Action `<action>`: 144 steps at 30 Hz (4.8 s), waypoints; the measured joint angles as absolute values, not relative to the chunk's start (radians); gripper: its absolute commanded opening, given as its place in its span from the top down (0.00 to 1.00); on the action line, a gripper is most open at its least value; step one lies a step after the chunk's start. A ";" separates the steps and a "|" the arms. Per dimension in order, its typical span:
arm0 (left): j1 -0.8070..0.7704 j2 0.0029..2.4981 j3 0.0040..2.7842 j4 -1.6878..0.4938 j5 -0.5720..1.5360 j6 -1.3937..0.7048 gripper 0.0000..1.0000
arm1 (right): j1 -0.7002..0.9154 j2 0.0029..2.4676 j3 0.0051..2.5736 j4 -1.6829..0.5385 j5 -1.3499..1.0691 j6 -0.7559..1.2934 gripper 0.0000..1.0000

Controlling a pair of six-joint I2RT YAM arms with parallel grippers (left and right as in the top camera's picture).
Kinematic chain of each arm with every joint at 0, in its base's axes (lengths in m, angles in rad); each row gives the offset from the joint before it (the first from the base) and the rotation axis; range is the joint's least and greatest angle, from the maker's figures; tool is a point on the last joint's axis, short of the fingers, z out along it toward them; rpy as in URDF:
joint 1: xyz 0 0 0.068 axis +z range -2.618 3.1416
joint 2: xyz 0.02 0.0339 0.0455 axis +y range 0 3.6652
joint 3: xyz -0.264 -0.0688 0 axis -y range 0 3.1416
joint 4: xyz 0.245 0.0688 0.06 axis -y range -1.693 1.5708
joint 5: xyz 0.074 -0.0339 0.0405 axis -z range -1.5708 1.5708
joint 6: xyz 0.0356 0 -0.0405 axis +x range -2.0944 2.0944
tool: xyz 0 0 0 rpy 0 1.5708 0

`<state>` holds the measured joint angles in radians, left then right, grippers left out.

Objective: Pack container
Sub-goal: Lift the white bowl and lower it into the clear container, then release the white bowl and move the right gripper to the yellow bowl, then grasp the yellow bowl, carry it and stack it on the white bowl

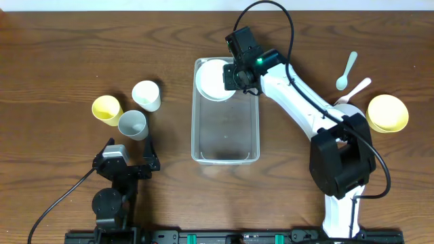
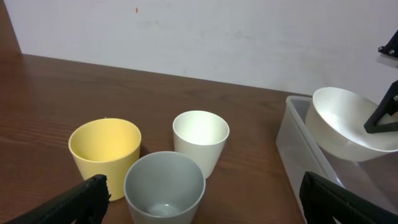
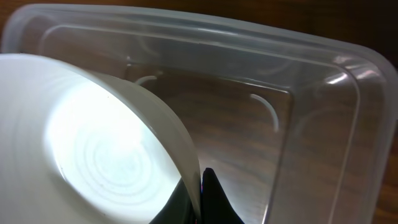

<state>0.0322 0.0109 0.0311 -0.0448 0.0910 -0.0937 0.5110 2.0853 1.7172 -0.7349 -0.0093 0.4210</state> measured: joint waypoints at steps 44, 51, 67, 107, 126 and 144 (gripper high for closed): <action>0.032 0.011 0.031 -0.045 0.091 -0.094 0.02 | 0.115 1.758 1.876 -1.282 0.067 0.485 0.43; 0.032 0.011 0.031 -0.045 0.091 -0.094 0.02 | -0.110 1.777 1.768 -1.304 0.073 0.537 0.42; 0.032 0.011 0.031 -0.045 0.091 -0.094 0.02 | -0.511 1.778 1.349 -1.091 0.038 0.635 0.45; 0.032 0.011 0.031 -0.045 0.091 -0.094 0.02 | -0.633 1.778 1.050 -0.508 -0.015 0.504 0.99; 0.032 0.011 0.031 -0.045 0.091 -0.094 0.02 | -0.633 1.772 1.165 -0.663 -0.035 0.500 0.99; 0.032 0.011 0.031 -0.045 0.091 -0.094 0.02 | -0.263 1.597 1.348 -0.523 -0.627 0.407 0.99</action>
